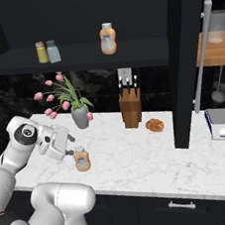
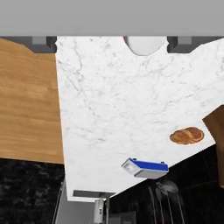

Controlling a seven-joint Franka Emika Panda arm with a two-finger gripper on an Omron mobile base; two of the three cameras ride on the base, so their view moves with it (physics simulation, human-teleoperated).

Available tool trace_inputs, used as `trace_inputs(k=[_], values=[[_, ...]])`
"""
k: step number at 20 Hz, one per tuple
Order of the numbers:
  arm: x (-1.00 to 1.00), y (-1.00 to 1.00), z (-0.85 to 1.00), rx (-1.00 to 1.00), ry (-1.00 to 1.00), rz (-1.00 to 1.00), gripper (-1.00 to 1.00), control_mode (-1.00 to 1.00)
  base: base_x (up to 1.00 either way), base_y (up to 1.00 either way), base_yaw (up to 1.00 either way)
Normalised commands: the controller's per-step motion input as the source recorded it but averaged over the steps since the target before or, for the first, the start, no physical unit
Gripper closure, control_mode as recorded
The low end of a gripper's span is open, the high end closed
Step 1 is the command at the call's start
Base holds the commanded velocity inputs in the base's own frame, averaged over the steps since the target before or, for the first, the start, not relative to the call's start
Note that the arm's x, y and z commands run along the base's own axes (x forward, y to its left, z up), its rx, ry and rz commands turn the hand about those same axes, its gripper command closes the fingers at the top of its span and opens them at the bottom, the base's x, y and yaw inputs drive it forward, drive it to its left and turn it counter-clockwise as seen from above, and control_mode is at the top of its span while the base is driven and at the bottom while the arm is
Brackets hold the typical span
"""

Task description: Put the shaker and condiment bottle from the counter next to their counterparts in the cabinet.

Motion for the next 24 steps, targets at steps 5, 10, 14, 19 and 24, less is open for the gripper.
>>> trace_inputs(k=[5, 10, 14, 19, 24], values=[[0.12, -0.23, -0.11, 0.07, 0.02, 0.00, -1.00, -1.00, 0.00, 0.00, 0.00], [0.24, -0.03, -0.30, 0.02, 0.05, 0.00, -1.00, -1.00, 0.00, 0.00, 0.00], [0.19, 0.00, -0.49, 0.00, 0.01, 0.00, -1.00, -1.00, 0.00, 0.00, 0.00], [0.19, 0.00, -0.22, 0.00, 0.00, 0.00, -1.00, -1.00, 0.00, 0.00, 0.00], [0.19, 0.00, -0.18, 0.00, 0.00, 0.00, -1.00, -1.00, 0.00, 0.00, 0.00]])
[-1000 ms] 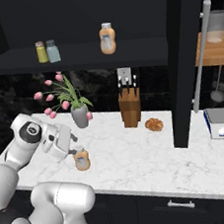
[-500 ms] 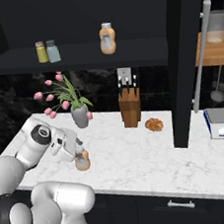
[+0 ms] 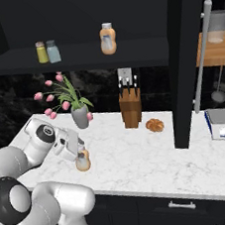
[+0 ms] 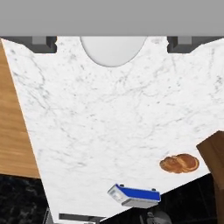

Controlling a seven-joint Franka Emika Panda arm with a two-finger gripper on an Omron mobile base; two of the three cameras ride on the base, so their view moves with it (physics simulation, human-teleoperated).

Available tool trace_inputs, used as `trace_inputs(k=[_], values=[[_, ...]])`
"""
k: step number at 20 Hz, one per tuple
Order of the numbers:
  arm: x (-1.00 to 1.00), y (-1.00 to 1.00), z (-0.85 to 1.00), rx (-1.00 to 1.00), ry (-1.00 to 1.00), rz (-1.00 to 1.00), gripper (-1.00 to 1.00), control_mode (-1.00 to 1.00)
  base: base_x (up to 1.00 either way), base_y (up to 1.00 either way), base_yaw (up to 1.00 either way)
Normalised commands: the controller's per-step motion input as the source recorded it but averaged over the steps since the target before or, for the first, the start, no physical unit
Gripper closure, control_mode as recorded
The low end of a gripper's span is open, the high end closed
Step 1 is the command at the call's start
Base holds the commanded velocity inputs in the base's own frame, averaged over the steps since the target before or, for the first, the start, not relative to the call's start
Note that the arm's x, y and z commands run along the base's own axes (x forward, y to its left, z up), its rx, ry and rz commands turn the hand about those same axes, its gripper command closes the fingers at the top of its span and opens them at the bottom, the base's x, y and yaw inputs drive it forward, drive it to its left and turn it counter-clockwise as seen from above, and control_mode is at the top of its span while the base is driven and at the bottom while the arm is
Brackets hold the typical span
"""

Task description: Put the shaker and condiment bottle from the counter next to their counterparts in the cabinet.

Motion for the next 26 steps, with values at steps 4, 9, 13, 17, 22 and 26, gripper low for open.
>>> trace_inputs(k=[4, 9, 13, 17, 22, 26], values=[[0.04, 0.00, -0.19, 0.00, 0.00, 0.00, 1.00, -1.00, 0.00, 0.00, 0.00], [-0.05, 0.00, -0.13, 0.00, 0.00, 0.00, 1.00, -1.00, 0.00, 0.00, 0.00], [-0.07, 0.00, 0.04, 0.00, 0.00, -0.01, 1.00, -1.00, 0.00, 0.00, 0.00], [-0.03, 0.00, 0.58, -0.03, 0.00, 0.00, 1.00, -1.00, 0.00, 0.00, 0.00], [0.00, 0.00, 0.83, -0.02, 0.00, 0.03, 1.00, -1.00, 0.00, 0.00, 0.00], [0.00, -0.08, 0.76, 0.02, 0.00, 0.11, 1.00, -1.00, 0.00, 0.00, 0.00]])
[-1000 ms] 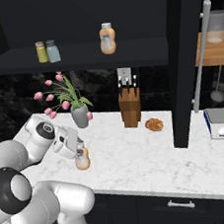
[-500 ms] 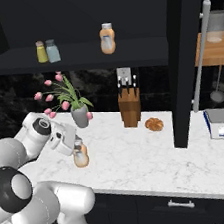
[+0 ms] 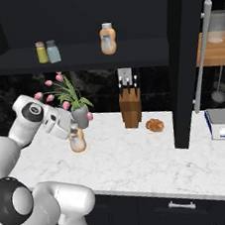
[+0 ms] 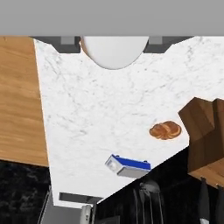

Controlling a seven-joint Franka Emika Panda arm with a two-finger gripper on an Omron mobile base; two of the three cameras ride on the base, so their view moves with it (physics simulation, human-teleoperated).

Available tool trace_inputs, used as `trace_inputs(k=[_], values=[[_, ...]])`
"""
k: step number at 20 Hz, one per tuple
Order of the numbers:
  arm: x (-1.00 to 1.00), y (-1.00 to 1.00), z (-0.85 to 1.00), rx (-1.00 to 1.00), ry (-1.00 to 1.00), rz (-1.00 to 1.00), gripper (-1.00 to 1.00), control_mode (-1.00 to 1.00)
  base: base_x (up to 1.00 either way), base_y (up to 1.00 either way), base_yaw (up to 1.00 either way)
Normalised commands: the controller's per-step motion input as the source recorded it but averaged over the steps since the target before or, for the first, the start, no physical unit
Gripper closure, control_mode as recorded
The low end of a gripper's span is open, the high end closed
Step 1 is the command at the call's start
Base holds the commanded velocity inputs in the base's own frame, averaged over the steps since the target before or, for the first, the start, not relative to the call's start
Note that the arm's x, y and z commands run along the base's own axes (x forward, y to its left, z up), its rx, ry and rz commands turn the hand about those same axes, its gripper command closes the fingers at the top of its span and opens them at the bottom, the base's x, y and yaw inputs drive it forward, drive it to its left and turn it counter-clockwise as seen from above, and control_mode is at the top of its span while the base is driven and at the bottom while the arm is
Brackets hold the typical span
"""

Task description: Put the shaker and condiment bottle from the counter next to their counterparts in the cabinet.

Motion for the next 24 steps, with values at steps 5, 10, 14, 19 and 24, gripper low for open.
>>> trace_inputs(k=[5, 10, 14, 19, 24], values=[[-0.02, -0.25, 0.29, 0.02, 0.00, 0.31, 1.00, -1.00, 0.00, 0.00, 0.00], [0.00, -0.22, 0.06, 0.00, 0.00, 0.42, 1.00, -1.00, 0.00, 0.00, 0.00], [0.00, -0.25, 0.26, 0.02, 0.00, 0.37, 1.00, -1.00, 0.00, 0.00, 0.00], [0.00, -0.23, 0.67, 0.09, 0.00, 0.25, 1.00, -1.00, 0.00, 0.00, 0.00], [0.00, -0.18, 0.92, 0.15, 0.00, 0.16, 1.00, -1.00, 0.00, 0.00, 0.00]])
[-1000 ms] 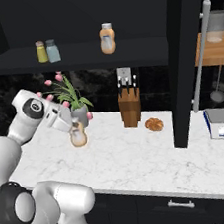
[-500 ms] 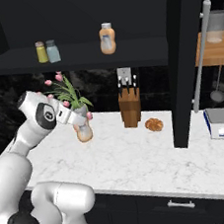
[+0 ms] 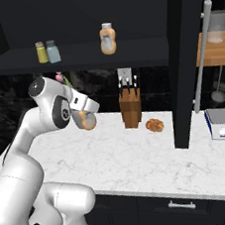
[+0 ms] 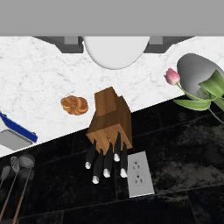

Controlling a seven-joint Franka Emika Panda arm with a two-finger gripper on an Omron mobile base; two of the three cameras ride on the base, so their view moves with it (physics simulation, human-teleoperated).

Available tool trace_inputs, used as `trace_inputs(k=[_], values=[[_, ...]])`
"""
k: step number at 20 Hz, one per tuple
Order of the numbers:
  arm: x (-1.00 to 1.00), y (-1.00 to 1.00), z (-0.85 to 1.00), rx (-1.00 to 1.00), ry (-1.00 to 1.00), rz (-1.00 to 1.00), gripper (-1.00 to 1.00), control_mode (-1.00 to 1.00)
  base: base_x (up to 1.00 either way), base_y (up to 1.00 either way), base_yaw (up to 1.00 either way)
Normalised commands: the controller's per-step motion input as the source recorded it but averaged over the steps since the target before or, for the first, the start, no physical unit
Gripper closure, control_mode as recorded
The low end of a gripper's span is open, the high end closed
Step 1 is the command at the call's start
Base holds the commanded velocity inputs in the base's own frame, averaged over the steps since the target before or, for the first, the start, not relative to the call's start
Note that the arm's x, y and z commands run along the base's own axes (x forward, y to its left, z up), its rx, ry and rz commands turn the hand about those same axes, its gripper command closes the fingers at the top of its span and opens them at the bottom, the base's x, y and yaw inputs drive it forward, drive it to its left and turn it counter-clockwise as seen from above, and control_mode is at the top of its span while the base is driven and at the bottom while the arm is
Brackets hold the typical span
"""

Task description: Put the shaker and condiment bottle from the counter next to their counterparts in the cabinet.

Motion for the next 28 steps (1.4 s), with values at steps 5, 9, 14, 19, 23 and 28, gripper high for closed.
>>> trace_inputs(k=[5, 9, 14, 19, 23, 28], values=[[0.00, -0.18, 0.93, 0.19, 0.00, 0.15, 1.00, -1.00, 0.00, 0.00, 0.00], [-0.03, -0.03, 0.89, 0.11, 0.00, 0.15, 1.00, -1.00, 0.00, 0.00, 0.00], [-0.23, 0.00, 0.88, 0.01, -0.01, 0.16, 1.00, -1.00, 0.00, 0.00, 0.00], [-0.45, 0.00, 0.91, 0.00, -0.03, 0.16, 1.00, -1.00, 0.00, 0.00, 0.00], [-0.11, 0.00, 0.90, 0.00, -0.06, 0.10, 1.00, -1.00, 0.00, 0.00, 0.00], [0.12, 0.07, 0.30, -0.05, -0.18, 0.01, 1.00, -1.00, 0.00, 0.00, 0.00]])
